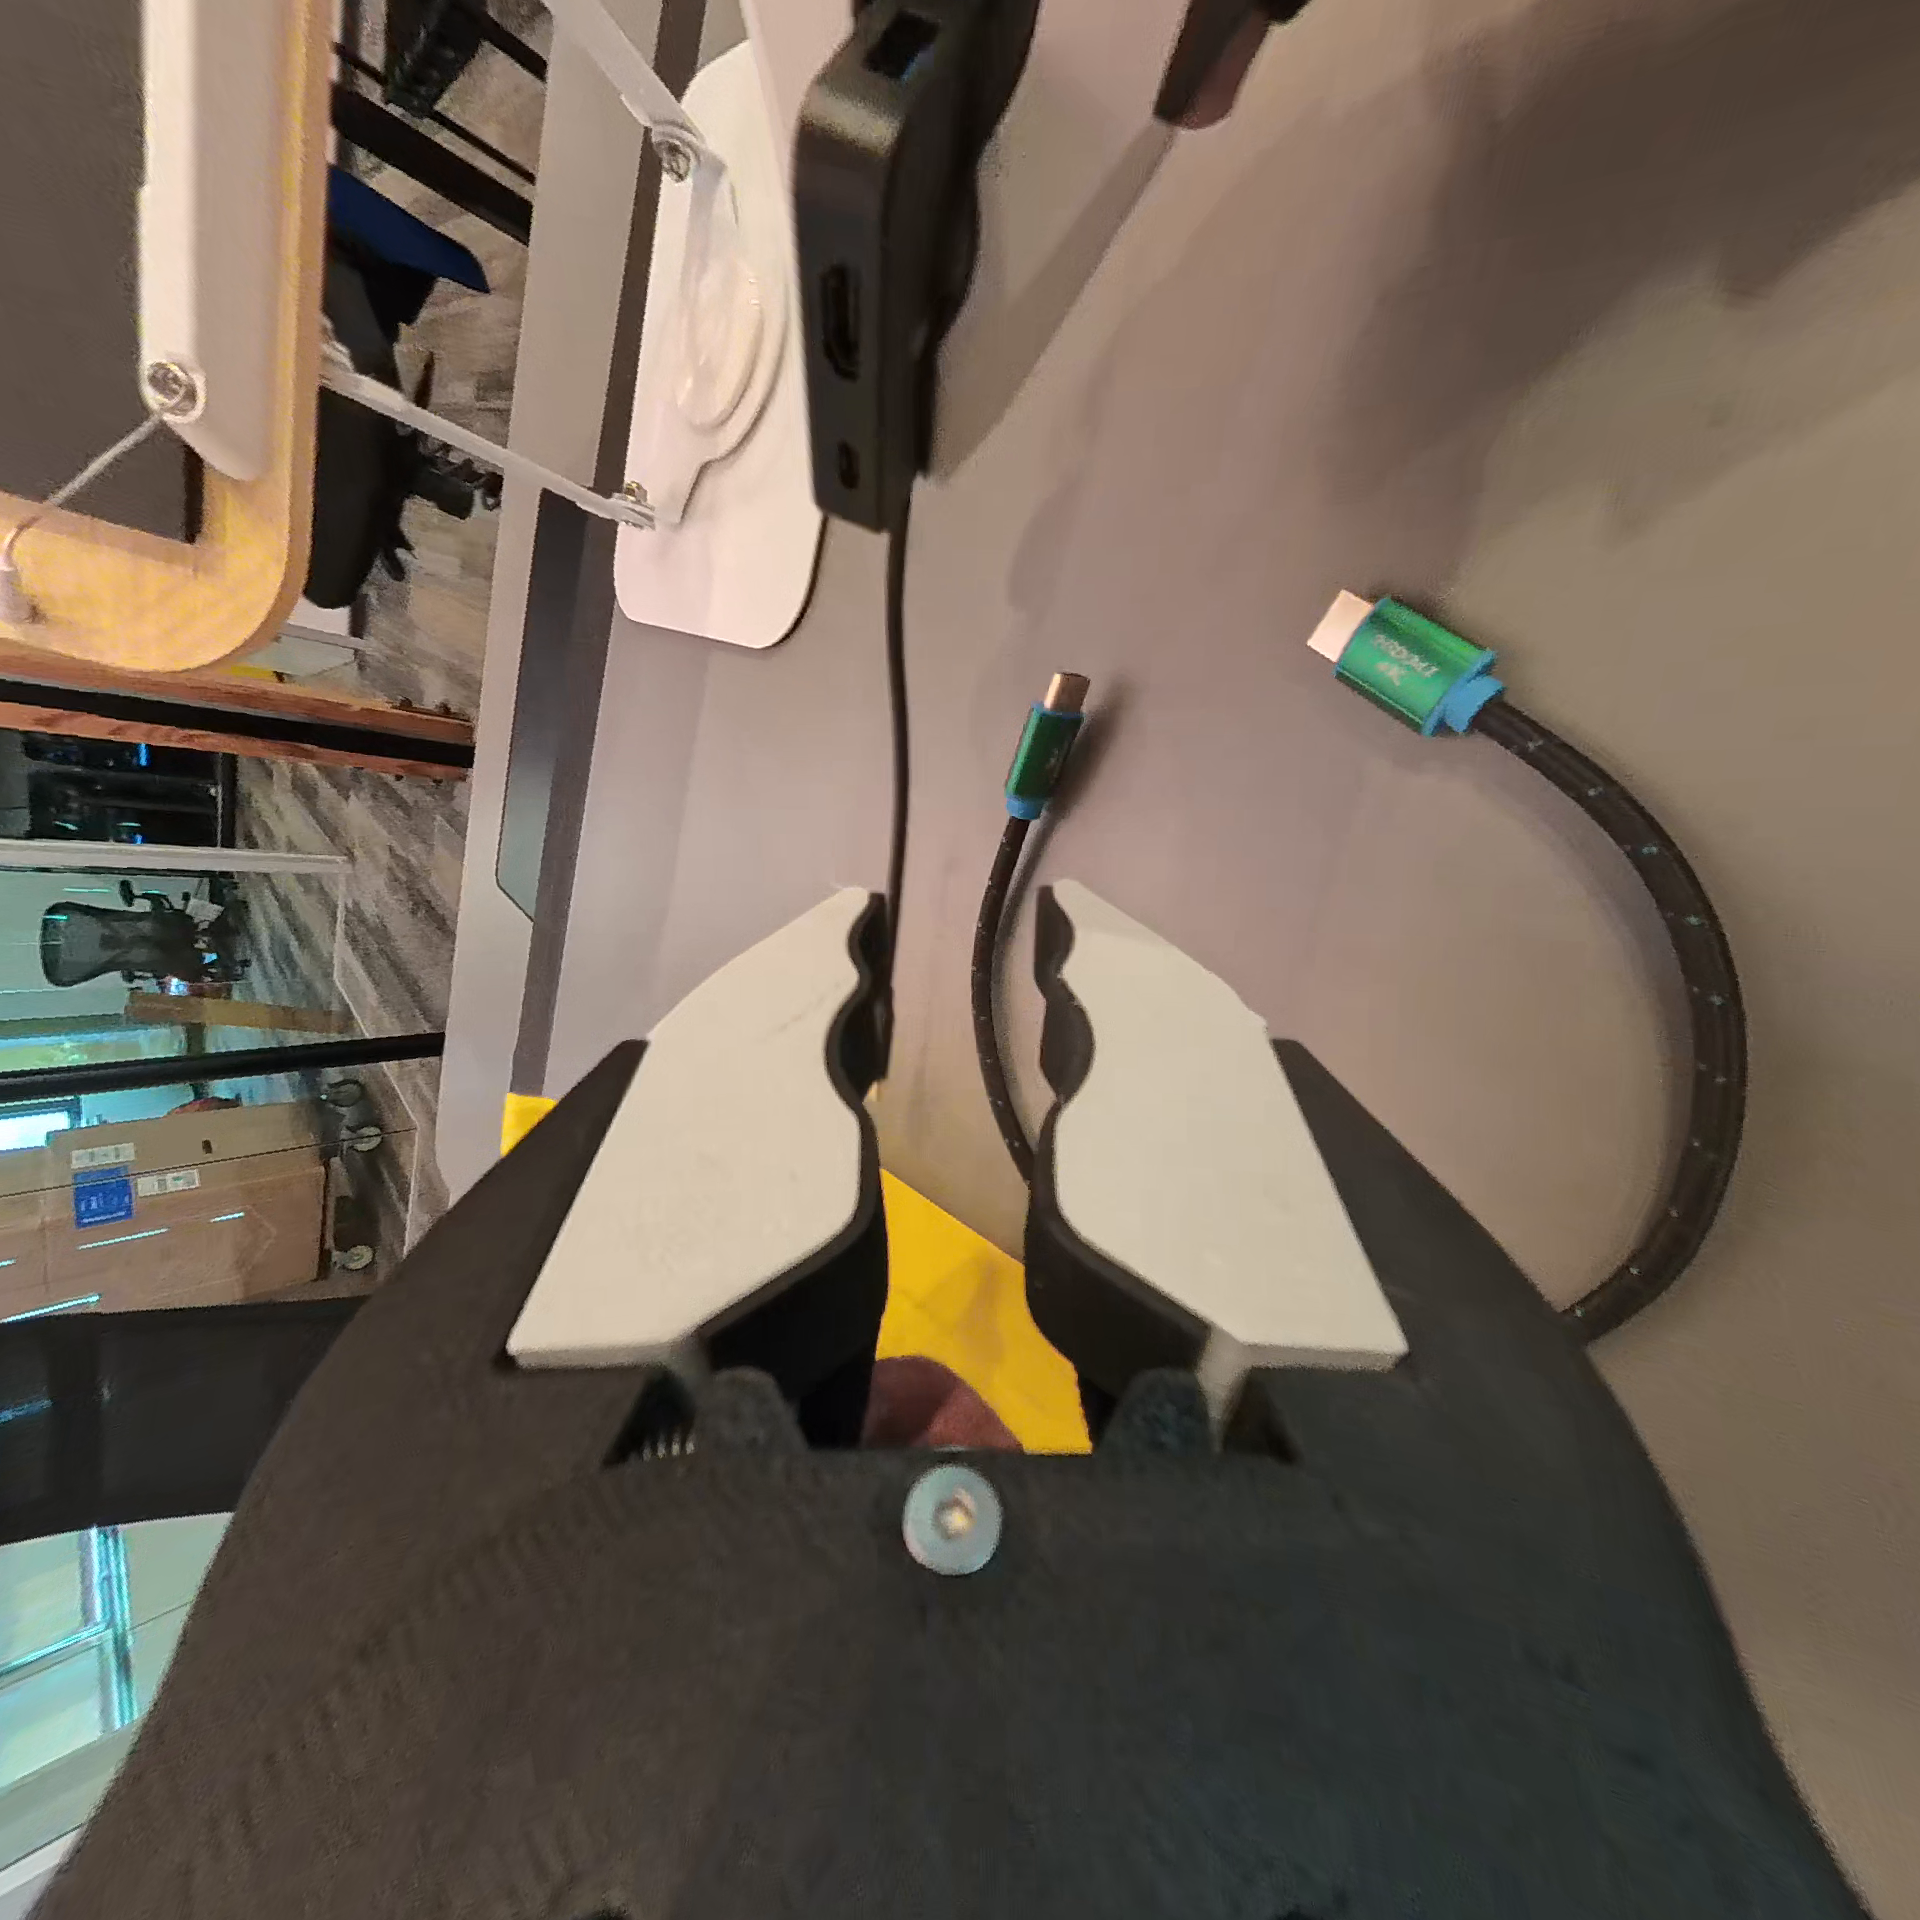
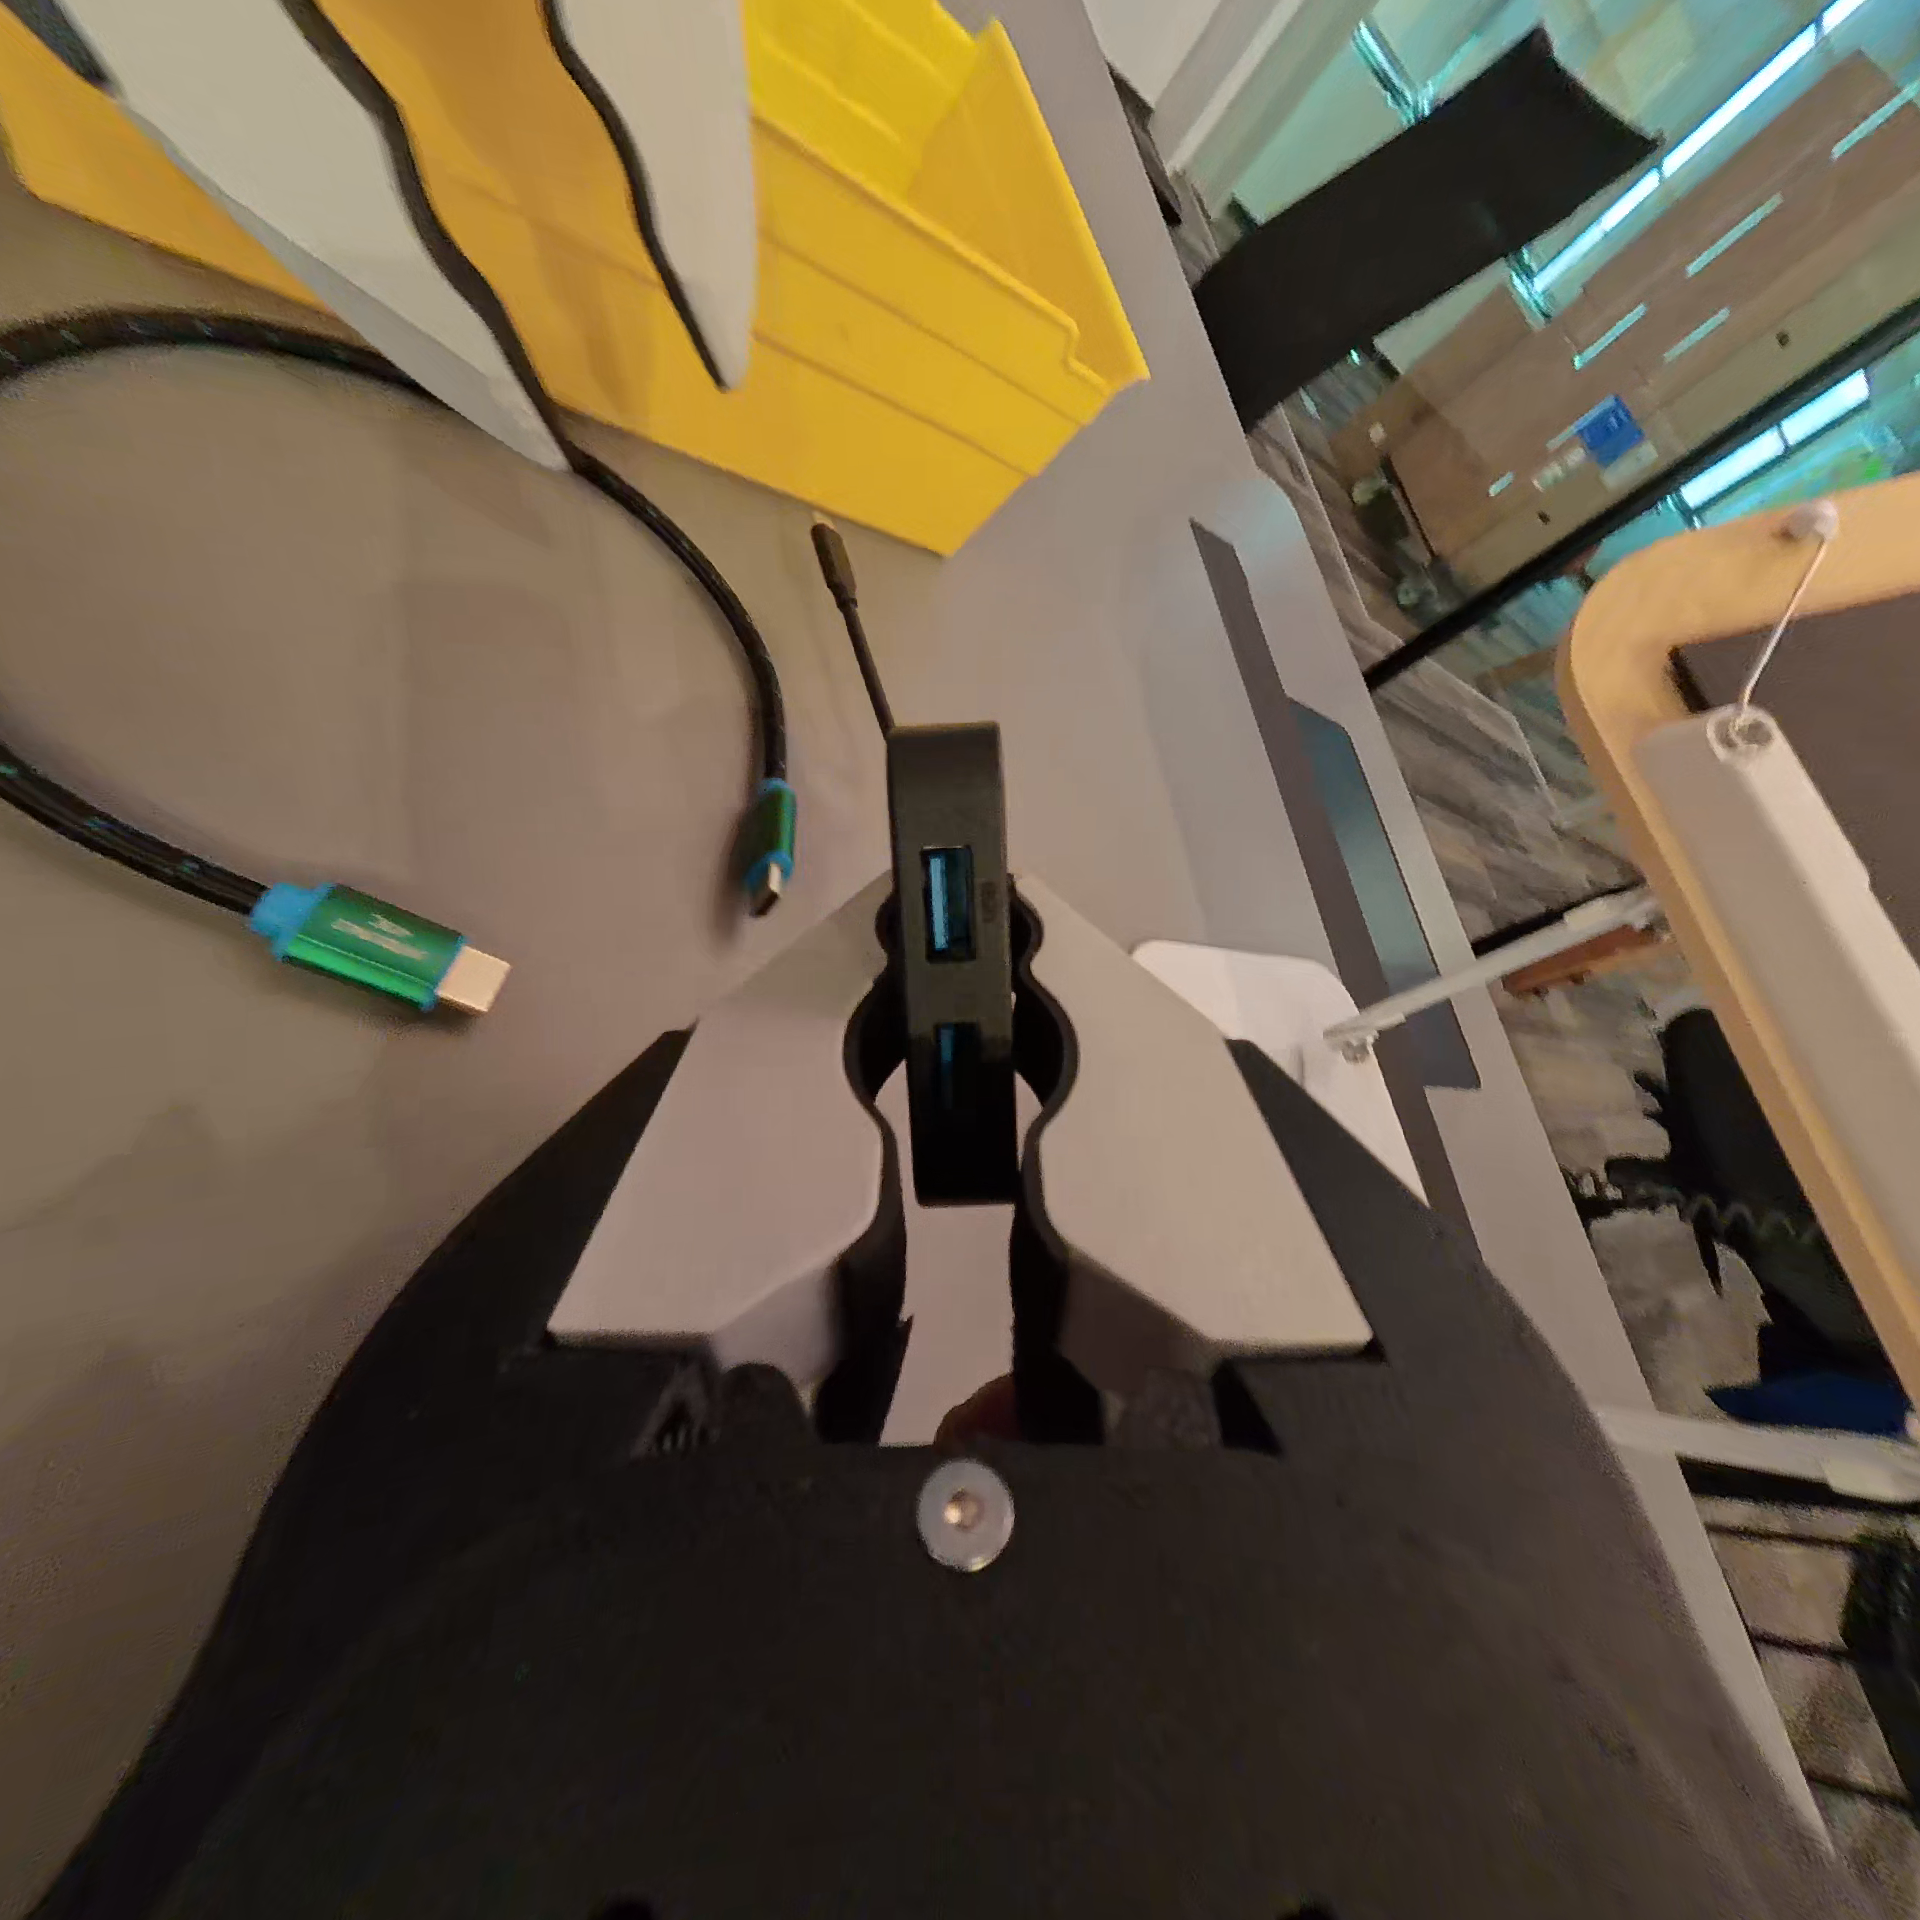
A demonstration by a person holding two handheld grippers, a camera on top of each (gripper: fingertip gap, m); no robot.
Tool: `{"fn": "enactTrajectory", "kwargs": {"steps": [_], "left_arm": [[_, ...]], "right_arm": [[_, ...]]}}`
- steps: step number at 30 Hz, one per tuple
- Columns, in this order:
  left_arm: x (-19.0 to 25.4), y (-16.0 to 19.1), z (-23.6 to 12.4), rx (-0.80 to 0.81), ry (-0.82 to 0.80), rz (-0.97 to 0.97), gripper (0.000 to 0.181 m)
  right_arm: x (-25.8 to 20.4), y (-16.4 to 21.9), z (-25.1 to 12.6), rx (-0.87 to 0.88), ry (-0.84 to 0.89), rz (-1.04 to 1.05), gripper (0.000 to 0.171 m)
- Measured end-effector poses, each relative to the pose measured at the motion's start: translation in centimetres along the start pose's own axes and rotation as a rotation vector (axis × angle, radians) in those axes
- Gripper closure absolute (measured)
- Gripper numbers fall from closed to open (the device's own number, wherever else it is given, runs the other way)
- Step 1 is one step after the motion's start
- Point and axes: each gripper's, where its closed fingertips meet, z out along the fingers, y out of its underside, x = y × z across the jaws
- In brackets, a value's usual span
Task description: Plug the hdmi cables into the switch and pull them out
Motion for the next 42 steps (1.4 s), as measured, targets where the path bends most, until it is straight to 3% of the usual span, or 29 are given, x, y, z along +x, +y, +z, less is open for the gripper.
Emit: {"fn": "enactTrajectory", "kwargs": {"steps": [6,12,14,30,37,42], "left_arm": [[1.1,0.5,0.9,-0.036,0.030,0.027,0.153],[0.7,0.1,0.5,-0.012,0.016,0.019,0.154],[0.5,0.0,0.3,-0.006,0.012,0.015,0.154],[0.5,0.2,0.2,-0.007,0.014,0.025,0.154],[0.3,0.0,0.0,-0.001,0.014,0.023,0.154],[0.1,-0.1,-0.1,0.001,0.009,0.021,0.154]], "right_arm": [[0.9,4.1,0.7,-0.196,0.059,-0.031,0.160],[-0.9,7.2,1.4,-0.346,-0.032,-0.021,0.158],[-1.7,7.5,1.6,-0.356,-0.075,-0.005,0.149],[-5.5,5.8,0.7,-0.310,-0.300,0.094,0.114],[-5.3,3.4,0.1,-0.200,-0.336,0.222,0.120],[-3.9,2.8,2.1,-0.192,-0.234,0.266,0.134]]}}
